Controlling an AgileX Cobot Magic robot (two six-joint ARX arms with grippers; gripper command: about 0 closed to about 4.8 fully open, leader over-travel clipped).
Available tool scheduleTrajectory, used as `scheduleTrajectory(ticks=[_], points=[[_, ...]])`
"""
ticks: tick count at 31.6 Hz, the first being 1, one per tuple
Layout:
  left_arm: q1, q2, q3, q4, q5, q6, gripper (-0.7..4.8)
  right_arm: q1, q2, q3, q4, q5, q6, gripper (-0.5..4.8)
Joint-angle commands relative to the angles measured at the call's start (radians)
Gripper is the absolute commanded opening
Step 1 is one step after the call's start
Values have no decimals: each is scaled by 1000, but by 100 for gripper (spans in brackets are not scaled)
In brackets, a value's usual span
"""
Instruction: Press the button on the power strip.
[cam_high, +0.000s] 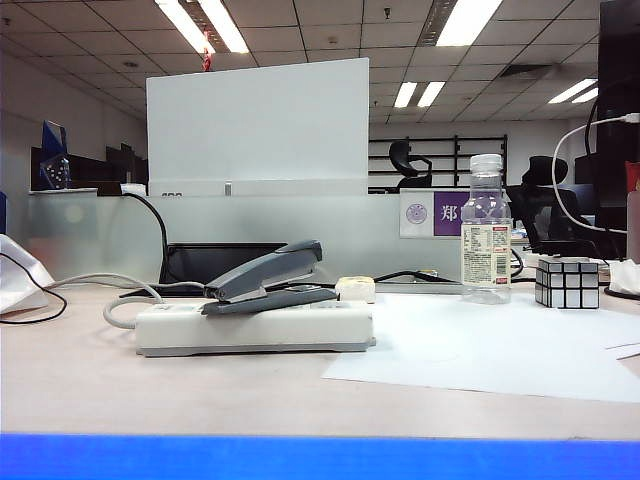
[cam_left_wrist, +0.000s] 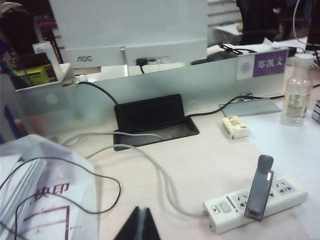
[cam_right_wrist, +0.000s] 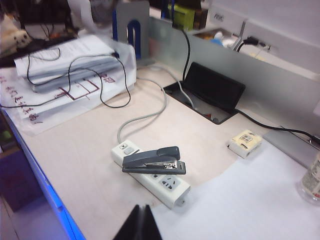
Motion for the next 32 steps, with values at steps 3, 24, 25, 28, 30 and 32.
scheduleTrajectory(ticks=[3,24,25,28,30,32], points=[[0,-108,-124,19,-8,-105,-5,-1,-116,-86,33,9,83,0],[0,-155,-446,460,136,-375,-5,-1,-410,-454,378,141,201,0],[0,-161,-460,491,130,-374,-5,-1,-410,-469,395,151,200,0],[0,-164,-492,562,101,-370,-5,-1,-410,-508,433,192,201,0],[0,-164,-507,566,36,-367,-5,-1,-410,-528,439,210,201,0],[0,-164,-529,575,-10,-371,-5,-1,-410,-549,441,219,200,0]])
